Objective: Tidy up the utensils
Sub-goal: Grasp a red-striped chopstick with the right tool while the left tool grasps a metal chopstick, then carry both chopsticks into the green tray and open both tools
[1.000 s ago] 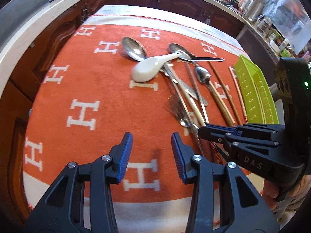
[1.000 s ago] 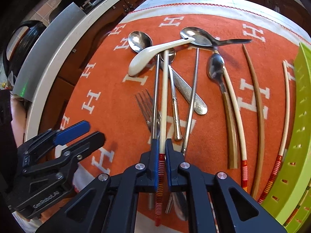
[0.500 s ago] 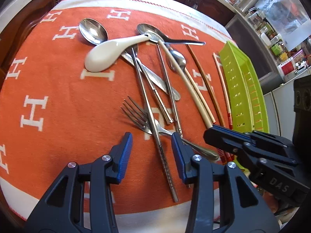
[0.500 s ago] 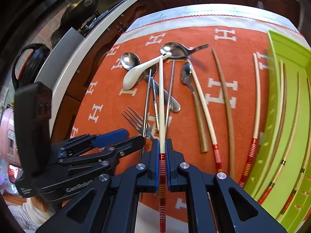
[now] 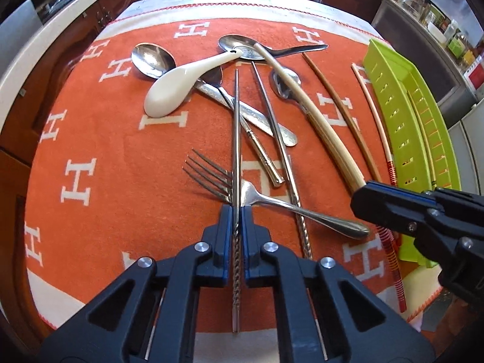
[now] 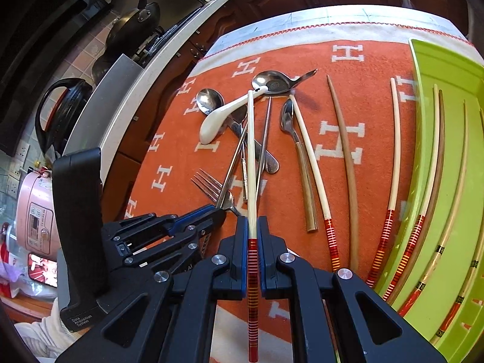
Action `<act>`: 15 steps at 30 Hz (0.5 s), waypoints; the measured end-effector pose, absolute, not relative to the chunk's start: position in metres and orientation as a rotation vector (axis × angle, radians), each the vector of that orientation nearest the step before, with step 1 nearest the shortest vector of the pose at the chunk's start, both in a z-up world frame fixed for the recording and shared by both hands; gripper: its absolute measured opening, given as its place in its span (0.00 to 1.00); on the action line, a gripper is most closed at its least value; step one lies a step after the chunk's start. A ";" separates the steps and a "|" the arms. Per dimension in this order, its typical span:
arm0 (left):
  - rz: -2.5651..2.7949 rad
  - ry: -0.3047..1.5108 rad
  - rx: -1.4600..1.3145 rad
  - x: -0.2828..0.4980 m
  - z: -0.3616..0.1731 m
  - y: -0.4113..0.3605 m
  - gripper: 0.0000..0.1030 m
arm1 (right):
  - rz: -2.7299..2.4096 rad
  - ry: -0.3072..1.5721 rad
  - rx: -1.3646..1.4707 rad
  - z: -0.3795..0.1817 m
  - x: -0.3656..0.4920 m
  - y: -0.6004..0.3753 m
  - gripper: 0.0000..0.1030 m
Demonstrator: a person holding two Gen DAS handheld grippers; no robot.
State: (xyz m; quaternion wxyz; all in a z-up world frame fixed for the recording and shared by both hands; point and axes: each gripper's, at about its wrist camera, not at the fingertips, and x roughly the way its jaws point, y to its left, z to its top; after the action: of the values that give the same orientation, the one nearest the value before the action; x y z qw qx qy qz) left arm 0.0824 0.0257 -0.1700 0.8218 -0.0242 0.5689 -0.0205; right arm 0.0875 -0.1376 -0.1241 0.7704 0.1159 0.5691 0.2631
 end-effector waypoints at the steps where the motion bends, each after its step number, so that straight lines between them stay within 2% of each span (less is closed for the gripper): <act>1: -0.051 1.210 -0.069 0.081 -0.169 0.027 0.03 | 0.575 1.228 0.257 -0.122 0.087 -0.139 0.05; 15: -0.178 1.060 -0.137 0.056 -0.095 0.036 0.03 | 0.532 1.100 0.347 -0.075 0.080 -0.177 0.05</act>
State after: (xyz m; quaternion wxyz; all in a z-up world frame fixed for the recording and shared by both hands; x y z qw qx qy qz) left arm 0.0564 0.0364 -0.0950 0.8567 -0.0650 0.5046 -0.0845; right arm 0.0800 -0.1774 -0.0751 0.8048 0.1621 0.5139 0.2487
